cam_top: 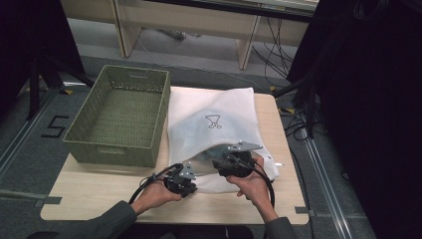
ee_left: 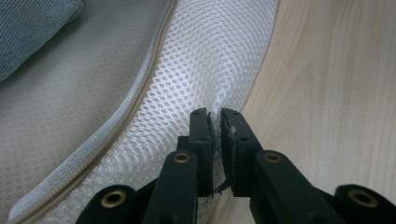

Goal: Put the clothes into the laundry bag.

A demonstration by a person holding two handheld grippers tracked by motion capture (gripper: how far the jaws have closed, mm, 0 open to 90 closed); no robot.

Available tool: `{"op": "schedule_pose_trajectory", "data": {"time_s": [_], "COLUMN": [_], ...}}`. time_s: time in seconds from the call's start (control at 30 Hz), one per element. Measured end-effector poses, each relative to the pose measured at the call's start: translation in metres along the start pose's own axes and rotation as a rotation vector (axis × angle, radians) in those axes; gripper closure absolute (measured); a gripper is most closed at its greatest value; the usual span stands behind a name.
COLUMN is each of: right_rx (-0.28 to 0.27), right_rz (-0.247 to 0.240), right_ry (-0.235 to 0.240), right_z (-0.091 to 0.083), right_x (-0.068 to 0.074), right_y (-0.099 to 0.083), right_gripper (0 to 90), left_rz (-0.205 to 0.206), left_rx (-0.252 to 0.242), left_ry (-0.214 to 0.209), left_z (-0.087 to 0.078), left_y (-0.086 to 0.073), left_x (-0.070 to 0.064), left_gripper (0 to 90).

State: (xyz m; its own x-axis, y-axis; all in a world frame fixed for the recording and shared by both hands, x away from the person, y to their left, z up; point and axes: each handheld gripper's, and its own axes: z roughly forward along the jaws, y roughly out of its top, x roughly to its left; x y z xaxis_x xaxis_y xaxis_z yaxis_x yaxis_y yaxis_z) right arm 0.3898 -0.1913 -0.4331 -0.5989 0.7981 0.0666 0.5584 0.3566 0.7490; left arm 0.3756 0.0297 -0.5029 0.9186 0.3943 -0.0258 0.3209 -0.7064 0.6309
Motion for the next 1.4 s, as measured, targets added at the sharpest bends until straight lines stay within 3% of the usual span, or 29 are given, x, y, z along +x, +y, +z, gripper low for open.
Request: {"op": "schedule_pose_trajectory", "data": {"time_s": [0.03,0.07,0.13,0.17,0.2,0.3,0.37,0.4,0.43,0.6,0.67,0.7,0.83,0.87,0.93,1.0,1.03,1.07,1.1,1.17,1.2,1.3,1.4], "right_rx": [0.013,0.027,0.023,0.052,0.052,0.087,0.097,0.098,0.100,0.073,0.065,0.076,0.086,0.083,0.068,-0.003,-0.018,-0.037,-0.065,-0.110,-0.118,-0.131,-0.112], "right_rz": [-0.011,0.025,0.000,0.036,0.010,-0.009,0.000,0.019,0.005,-0.041,-0.027,0.010,0.039,0.012,0.027,-0.015,-0.026,0.006,-0.017,-0.026,-0.015,-0.015,-0.088], "right_ry": [-0.010,-0.014,-0.040,-0.043,-0.061,-0.093,-0.102,-0.112,-0.128,-0.233,-0.228,-0.201,-0.102,-0.092,-0.058,-0.038,-0.037,-0.031,-0.033,-0.051,-0.061,-0.094,-0.126], "right_z": [0.002,0.006,0.016,0.020,0.028,0.048,0.060,0.064,0.071,0.094,0.093,0.089,0.066,0.060,0.042,0.023,0.017,0.009,0.000,-0.009,-0.015,-0.020,-0.016], "right_x": [-0.004,-0.007,-0.016,-0.017,-0.022,-0.033,-0.039,-0.039,-0.042,-0.054,-0.056,-0.055,-0.042,-0.040,-0.031,-0.027,-0.026,-0.022,-0.022,-0.022,-0.021,-0.023,-0.029], "right_y": [0.000,0.000,-0.001,0.000,-0.001,-0.003,-0.002,-0.001,0.000,0.008,0.008,0.008,0.010,0.011,0.013,0.016,0.016,0.017,0.018,0.019,0.020,0.024,0.024], "right_gripper": [51.8,52.3,53.2,54.7,56.1,67.9,78.7,81.1,82.9,81.3,77.0,72.4,61.4,59.8,57.9,57.1,57.1,57.2,57.3,57.4,57.4,56.5,53.2], "left_rz": [0.012,0.012,0.014,0.011,0.007,0.018,0.004,0.021,0.013,0.017,0.015,0.021,0.020,0.019,0.014,-0.013,0.017,0.001,0.011,-0.022,-0.004,-0.008,-0.031], "left_rx": [0.002,0.003,0.002,0.003,0.000,0.003,0.004,0.001,0.001,0.002,-0.001,0.000,0.000,0.000,0.007,-0.007,0.009,0.012,0.015,-0.005,0.014,-0.002,-0.022], "left_ry": [0.007,0.008,0.007,0.004,0.007,0.009,0.006,0.010,0.011,0.010,0.009,0.008,0.012,0.012,0.020,0.024,0.029,0.035,0.041,0.043,0.037,0.024,0.003], "left_z": [-0.001,-0.001,-0.001,0.000,0.000,0.000,0.000,0.000,0.000,0.000,0.000,0.000,0.000,0.000,-0.001,0.000,-0.001,-0.002,-0.002,-0.003,-0.005,-0.011,-0.022], "left_y": [0.001,0.001,0.001,0.001,0.001,0.001,0.001,0.001,0.001,0.001,0.001,0.001,0.001,0.001,0.001,0.001,0.001,0.000,0.000,0.000,0.000,0.000,0.001], "left_x": [0.000,0.000,0.000,0.000,0.000,0.000,0.000,0.000,-0.001,-0.001,-0.001,0.000,0.000,0.000,0.002,0.002,0.004,0.004,0.005,0.003,0.005,0.004,0.003], "left_gripper": [82.0,82.0,82.0,82.0,82.1,82.9,83.5,83.8,84.0,84.3,84.2,84.2,83.4,83.2,82.7,82.5,82.2,81.7,81.1,79.1,77.6,75.6,71.0]}}
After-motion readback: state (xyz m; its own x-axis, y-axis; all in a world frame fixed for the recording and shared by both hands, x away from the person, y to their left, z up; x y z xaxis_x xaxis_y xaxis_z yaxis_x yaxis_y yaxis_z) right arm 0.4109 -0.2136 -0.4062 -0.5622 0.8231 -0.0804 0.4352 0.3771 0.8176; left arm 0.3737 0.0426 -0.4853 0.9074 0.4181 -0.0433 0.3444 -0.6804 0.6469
